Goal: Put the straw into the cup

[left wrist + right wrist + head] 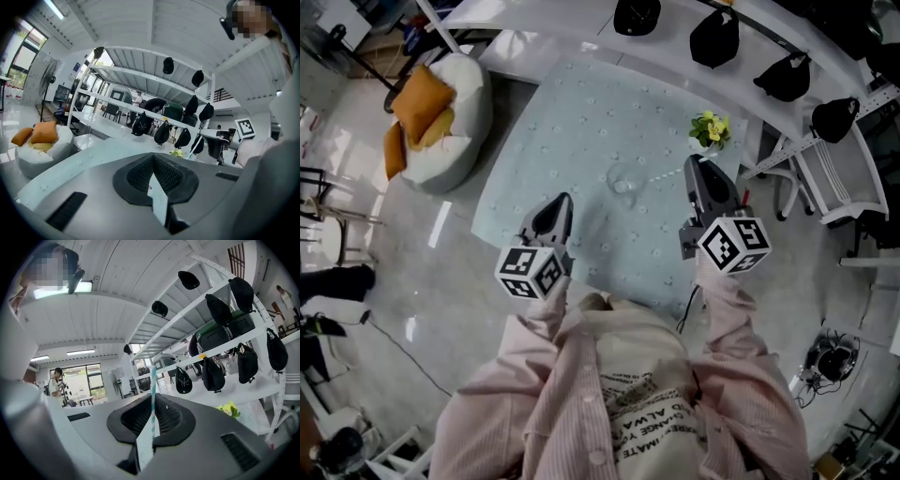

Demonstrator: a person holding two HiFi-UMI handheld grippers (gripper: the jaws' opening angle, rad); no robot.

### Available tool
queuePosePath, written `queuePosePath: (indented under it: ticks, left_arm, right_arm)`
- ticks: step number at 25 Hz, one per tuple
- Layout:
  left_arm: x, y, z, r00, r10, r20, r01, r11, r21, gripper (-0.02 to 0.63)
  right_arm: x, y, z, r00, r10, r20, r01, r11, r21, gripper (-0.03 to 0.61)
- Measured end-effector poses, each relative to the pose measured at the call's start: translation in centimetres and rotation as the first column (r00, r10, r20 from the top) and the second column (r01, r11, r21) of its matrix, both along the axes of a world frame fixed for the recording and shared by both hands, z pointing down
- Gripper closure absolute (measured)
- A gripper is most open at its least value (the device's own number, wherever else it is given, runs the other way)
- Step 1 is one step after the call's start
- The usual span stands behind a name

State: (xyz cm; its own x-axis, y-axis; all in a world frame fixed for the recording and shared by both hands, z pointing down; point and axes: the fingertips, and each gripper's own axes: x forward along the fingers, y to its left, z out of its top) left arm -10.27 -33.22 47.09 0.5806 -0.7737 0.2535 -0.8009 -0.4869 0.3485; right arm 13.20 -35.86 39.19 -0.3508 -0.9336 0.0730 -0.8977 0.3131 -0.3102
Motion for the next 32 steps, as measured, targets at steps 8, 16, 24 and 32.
queuePosePath:
  ticks: [8, 16, 24, 32]
  left_arm:
    - [1.1, -2.6, 2.8, 1.0, 0.028, -0.005, -0.028, 0.997, -0.072, 0.614]
    - [2.0, -3.9, 8.0, 0.999, 0.05, -0.011, -0.051, 0.982, -0.18, 0.614]
    - [2.5, -4.0, 11.8, 0.999, 0.041, -0.031, -0.048, 0.966, -0.255, 0.614]
    - [2.8, -3.5, 13.8, 0.998, 0.035, -0.049, -0.048, 0.952, -0.302, 0.614]
  right_arm:
    - [-1.7, -3.5, 2.8, 0.999, -0.048, 0.008, 0.048, 0.998, -0.04, 0.563]
    - [-4.2, -6.2, 8.5, 0.994, -0.113, -0.002, 0.112, 0.987, -0.116, 0.563]
    - [-7.0, -7.2, 13.4, 0.976, -0.214, -0.04, 0.204, 0.962, -0.183, 0.563]
    - [-8.2, -7.5, 16.4, 0.966, -0.256, -0.044, 0.239, 0.942, -0.234, 0.563]
